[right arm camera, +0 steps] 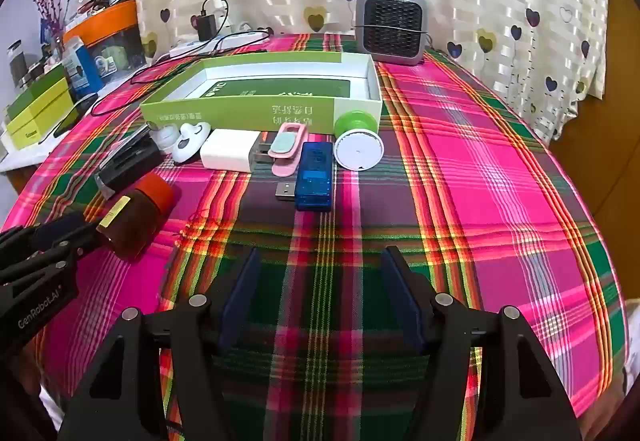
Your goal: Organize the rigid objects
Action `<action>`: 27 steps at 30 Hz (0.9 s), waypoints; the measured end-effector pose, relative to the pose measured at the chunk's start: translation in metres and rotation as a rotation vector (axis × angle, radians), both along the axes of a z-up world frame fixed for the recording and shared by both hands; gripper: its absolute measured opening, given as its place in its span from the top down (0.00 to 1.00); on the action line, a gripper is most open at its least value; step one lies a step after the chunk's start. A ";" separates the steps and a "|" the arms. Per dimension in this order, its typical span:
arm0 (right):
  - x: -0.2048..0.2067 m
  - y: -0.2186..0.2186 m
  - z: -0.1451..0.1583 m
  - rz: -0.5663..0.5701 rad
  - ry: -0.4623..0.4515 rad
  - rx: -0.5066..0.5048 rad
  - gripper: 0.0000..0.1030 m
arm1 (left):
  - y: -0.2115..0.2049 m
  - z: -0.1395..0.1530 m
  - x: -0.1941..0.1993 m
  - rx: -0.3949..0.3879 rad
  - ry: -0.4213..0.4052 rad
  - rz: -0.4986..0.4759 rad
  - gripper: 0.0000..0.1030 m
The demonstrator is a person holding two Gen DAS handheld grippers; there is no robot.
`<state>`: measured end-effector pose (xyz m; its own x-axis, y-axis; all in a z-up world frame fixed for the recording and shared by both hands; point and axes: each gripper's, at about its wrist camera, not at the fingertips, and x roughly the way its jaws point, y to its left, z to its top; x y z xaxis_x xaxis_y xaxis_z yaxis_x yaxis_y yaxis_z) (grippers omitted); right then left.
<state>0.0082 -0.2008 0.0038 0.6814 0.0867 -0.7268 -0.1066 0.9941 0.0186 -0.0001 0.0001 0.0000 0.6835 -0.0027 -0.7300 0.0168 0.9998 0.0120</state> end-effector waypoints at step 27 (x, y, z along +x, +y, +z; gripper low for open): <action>-0.001 0.001 0.000 -0.002 -0.011 0.001 0.39 | 0.000 0.000 0.000 0.001 0.005 0.000 0.66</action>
